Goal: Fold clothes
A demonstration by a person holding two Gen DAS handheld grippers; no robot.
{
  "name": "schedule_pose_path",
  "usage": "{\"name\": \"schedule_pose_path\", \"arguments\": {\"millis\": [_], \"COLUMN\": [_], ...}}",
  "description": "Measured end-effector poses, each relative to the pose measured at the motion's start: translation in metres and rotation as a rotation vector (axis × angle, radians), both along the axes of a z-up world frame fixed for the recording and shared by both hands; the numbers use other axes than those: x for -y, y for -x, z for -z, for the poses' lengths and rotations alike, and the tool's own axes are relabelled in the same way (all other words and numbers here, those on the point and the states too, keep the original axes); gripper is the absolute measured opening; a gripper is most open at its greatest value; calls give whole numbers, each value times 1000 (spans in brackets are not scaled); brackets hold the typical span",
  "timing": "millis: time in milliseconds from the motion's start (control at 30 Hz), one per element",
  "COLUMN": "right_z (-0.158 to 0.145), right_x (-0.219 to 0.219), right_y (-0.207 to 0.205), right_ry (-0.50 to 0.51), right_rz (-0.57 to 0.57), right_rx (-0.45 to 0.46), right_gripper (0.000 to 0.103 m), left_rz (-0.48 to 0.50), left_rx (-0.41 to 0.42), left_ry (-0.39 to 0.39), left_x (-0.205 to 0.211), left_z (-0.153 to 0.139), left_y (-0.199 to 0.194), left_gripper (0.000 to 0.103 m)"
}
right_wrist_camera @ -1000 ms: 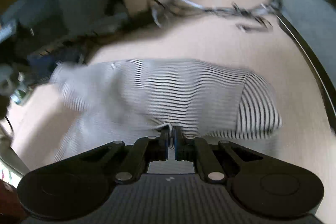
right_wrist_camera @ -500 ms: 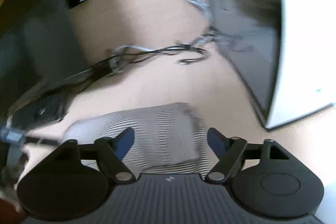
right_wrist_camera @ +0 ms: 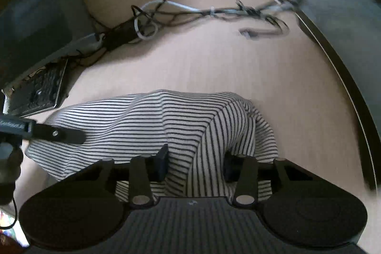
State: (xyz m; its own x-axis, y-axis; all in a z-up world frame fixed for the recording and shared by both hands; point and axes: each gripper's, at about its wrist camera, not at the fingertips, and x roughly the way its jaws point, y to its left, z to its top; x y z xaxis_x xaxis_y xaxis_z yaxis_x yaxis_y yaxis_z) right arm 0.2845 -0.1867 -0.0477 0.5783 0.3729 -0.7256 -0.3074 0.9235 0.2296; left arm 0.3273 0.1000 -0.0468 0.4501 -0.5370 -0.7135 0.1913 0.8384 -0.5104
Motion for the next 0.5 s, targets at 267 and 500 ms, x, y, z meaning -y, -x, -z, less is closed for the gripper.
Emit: {"name": "schedule_pose_path", "arguments": {"millis": [267, 500], "right_z": [-28, -51], "right_x": [6, 16], "right_y": [-66, -10], "right_ry": [-80, -96], "right_rz": [-35, -87], "right_rx": [50, 76], "right_gripper": [31, 31], "left_rz": [14, 86], "left_rx": [147, 166], "left_ry": [-26, -18], "left_x": [-4, -14], "left_z": [-38, -43], "left_y": [-13, 47], "left_gripper": [34, 34]}}
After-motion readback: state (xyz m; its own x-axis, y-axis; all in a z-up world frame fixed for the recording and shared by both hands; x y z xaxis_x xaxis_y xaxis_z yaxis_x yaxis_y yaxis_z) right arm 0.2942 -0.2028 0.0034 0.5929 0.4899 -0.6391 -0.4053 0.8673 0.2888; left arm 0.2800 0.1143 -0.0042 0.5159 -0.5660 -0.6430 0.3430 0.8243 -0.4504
